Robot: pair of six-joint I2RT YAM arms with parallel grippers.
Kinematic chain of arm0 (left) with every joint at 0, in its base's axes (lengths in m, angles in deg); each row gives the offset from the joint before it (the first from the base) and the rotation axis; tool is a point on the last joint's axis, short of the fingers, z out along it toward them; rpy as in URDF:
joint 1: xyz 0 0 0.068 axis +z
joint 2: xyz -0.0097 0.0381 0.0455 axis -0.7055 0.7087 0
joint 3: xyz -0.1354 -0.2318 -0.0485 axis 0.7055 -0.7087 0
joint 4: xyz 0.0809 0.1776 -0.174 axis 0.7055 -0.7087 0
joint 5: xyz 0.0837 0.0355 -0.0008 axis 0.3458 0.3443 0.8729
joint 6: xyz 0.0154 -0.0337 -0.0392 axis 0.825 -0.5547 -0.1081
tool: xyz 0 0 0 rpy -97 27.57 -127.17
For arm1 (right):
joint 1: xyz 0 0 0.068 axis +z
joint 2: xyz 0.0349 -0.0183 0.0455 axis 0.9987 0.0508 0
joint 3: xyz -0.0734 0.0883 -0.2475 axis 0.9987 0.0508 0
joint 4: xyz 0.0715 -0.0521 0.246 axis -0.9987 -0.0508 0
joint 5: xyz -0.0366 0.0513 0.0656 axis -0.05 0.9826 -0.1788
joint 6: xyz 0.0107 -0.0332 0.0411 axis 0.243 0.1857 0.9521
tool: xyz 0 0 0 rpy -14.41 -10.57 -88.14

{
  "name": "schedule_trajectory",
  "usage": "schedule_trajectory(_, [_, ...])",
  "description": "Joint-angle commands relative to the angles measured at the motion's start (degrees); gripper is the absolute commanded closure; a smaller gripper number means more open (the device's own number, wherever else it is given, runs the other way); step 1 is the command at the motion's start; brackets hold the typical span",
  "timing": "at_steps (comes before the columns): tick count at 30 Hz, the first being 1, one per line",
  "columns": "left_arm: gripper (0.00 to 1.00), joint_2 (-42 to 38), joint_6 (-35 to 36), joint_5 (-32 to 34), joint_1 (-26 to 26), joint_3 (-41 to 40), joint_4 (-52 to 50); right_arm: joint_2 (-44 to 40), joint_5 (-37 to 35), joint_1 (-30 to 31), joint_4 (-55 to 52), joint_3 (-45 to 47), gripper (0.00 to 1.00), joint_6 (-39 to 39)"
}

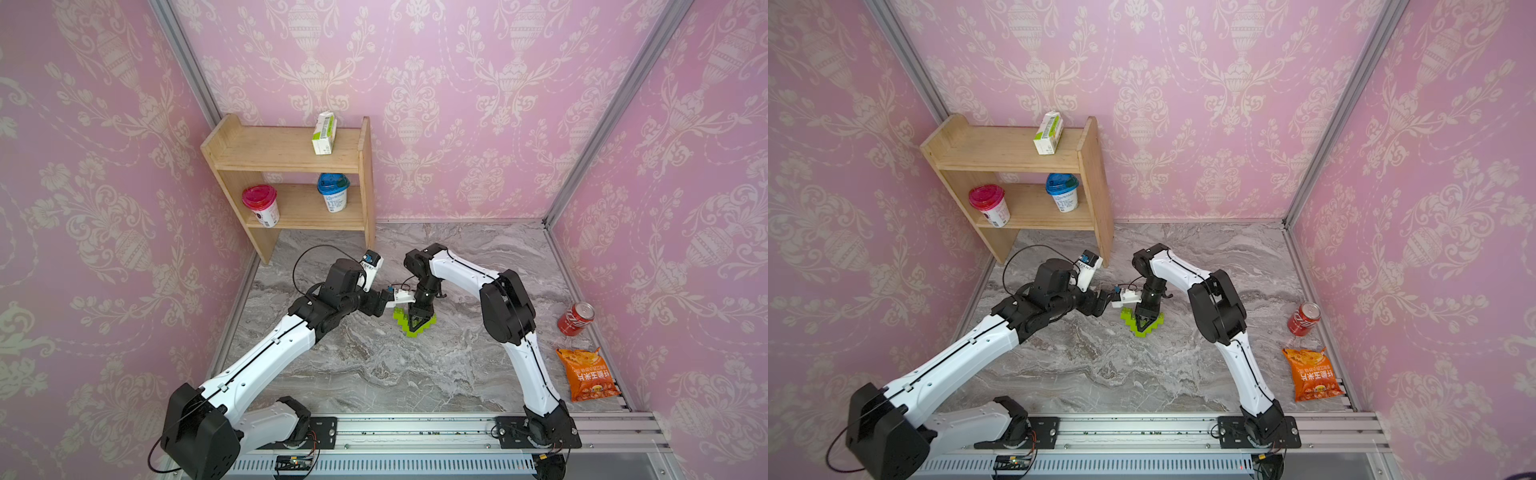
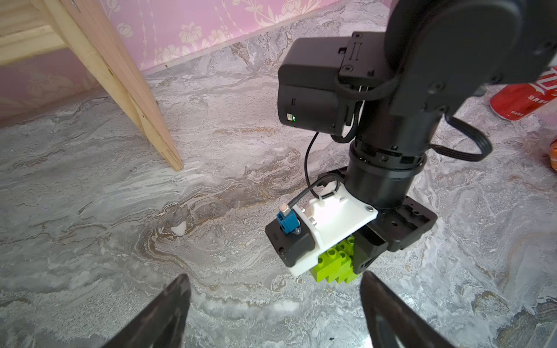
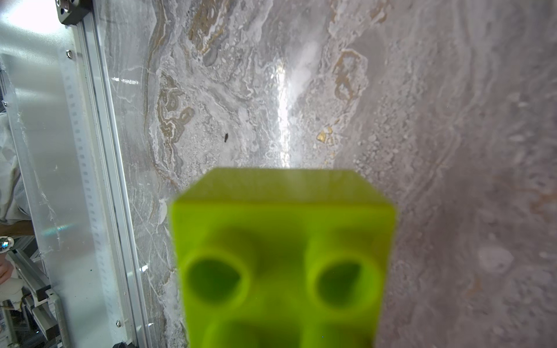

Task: Assemble the letter v with lego
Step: Adjust the lego brick at the center of the board.

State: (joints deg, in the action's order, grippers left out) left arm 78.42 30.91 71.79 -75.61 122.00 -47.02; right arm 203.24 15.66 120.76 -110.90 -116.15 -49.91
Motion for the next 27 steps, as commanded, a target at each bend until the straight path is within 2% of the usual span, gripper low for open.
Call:
schedule_trajectory(1, [0.12, -0.69, -1.3, 0.22, 0.68, -0.74, 0.83, 0.84, 0.98, -0.16, -3.35, -2.34, 0.69, -1.06])
schedule_trajectory(4, [0.12, -0.68, -1.3, 0.05, 0.76, -0.78, 1.16, 1.18, -0.01, -0.18, -3.35, -2.84, 0.66, -1.03])
schedule_trajectory(7, [0.12, -0.6, -1.38, -0.04, 0.75, -0.96, 1.38, 1.33, -0.76, -0.18, -3.17, -3.14, 0.56, -1.13])
schedule_trajectory(11, [0.12, -0.34, -1.42, -0.29, 0.86, -1.15, 1.71, 1.64, -1.84, -0.22, -3.56, -4.52, 0.51, -1.4])
schedule_trajectory(20, [0.11, -0.69, -1.43, 0.1, 0.95, -1.22, 1.66, 1.54, -6.84, -0.69, -1.7, -7.66, 0.48, 0.67])
schedule_trajectory(23, [0.1, -1.1, -2.13, 4.12, 1.27, -2.1, 1.93, -1.4, -9.22, -2.3, 3.62, -6.7, 0.48, 4.97])
schedule_trajectory(27, [0.02, -1.71, -3.26, 18.41, 5.42, -6.69, 3.68, -10.29, -13.21, -7.58, 16.81, 2.95, 0.47, 16.23])
